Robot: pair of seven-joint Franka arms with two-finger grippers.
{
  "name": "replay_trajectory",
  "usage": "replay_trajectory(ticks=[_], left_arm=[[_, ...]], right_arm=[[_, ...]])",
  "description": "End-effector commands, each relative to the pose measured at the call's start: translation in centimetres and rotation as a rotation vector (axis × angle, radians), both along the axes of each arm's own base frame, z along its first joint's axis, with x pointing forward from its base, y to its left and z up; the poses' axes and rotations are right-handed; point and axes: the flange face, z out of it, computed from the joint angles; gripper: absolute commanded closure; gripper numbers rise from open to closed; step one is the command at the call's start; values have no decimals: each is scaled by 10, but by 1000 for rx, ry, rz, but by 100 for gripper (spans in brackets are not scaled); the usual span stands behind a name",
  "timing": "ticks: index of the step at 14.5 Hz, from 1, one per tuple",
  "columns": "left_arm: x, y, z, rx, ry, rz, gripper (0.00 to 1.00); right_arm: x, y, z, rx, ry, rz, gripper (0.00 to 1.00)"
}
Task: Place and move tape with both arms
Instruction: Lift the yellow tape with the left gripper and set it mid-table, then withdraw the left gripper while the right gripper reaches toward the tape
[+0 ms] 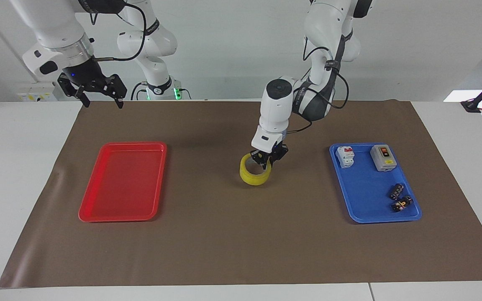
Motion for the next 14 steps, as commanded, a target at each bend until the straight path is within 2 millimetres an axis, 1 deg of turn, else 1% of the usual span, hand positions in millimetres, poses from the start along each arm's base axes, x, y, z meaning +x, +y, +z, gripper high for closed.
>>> replay_trajectory(ticks=[1,2,4,5,6,7,8,9,10,11,14], left_arm=[[5,-12,-16,41,-30,5,100],[2,-15,-19,44,-26,1,100],[0,-15,-22,45,-20,3,100],[-1,-15,-23,47,-18,4,50],[-2,-13,-24,52,-15,0,5],[-1,-9,-19,50,-19,4,0],[0,-4,-3,44,-31,9,0],[2,9,9,40,-41,21,0],[4,30,20,39,-47,38,0],[3,47,32,45,-50,22,0],[21,121,63,100,-3,-12,0]], right_arm=[[-6,-4,0,-8,-4,14,0],[-6,-4,0,-8,-4,14,0],[-6,-4,0,-8,-6,14,0],[-6,-4,0,-8,-4,14,0],[-7,-4,0,-8,-6,14,0],[-7,-4,0,-8,-6,14,0],[-6,-4,-1,-8,-3,14,0],[-7,-4,0,-8,-4,14,0],[-7,-4,0,-8,-4,14,0],[-7,-4,0,-8,-4,14,0],[-7,-1,-1,-7,-1,16,0]])
